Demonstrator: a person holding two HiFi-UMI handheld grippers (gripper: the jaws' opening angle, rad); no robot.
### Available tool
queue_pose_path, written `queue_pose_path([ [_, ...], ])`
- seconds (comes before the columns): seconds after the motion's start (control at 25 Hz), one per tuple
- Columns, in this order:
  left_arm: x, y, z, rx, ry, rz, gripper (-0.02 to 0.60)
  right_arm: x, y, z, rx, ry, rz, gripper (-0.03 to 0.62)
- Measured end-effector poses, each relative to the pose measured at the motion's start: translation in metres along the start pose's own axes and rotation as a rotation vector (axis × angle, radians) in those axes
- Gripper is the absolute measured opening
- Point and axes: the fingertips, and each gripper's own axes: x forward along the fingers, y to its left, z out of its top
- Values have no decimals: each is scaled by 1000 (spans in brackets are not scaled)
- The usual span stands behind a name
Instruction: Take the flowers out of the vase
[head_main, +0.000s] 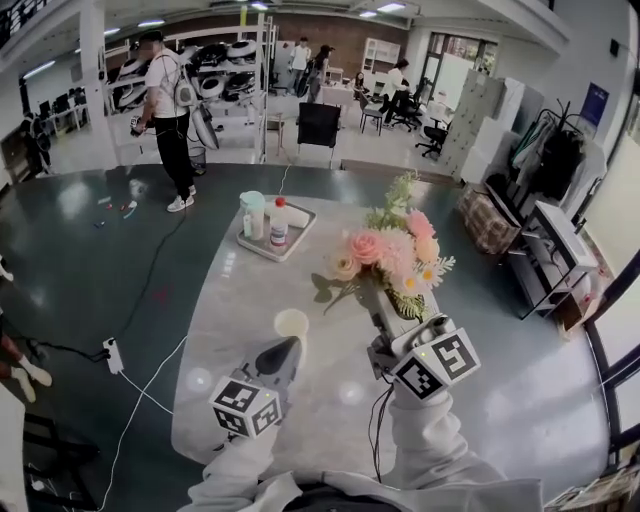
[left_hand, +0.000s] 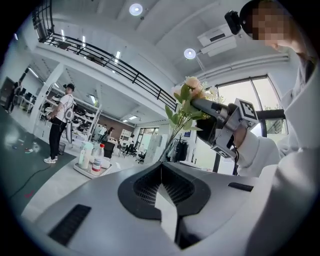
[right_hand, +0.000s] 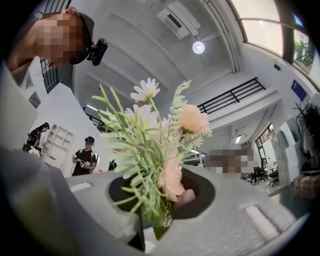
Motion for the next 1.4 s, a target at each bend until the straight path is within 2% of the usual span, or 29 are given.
queue_pose_path([
  [0.12,5,0,0,2,14,-53,3,-5,-6,-8,-21,17,-70,97],
  [0.24,18,-18,-11,6,40,-108,3,-28,-23,-26,-13,54,-141,97],
  [0.44,44,-54,-52,-6,96,-161,3,-85,-58,-87,47,164,-241,98],
  [0.64,49,-62,-82,-34,161,-168,3,-119,-60,-152,124,286,-303,98],
  [0.88,35,-63,-109,-77,222,-147,3,-138,-44,-201,193,370,-326,101],
  [1.08,25,-55,-127,-77,244,-131,3,-151,-30,-231,207,415,-335,107],
  [1.4,24,-43,-137,-95,265,-102,3,-154,-15,-249,234,471,-315,106],
])
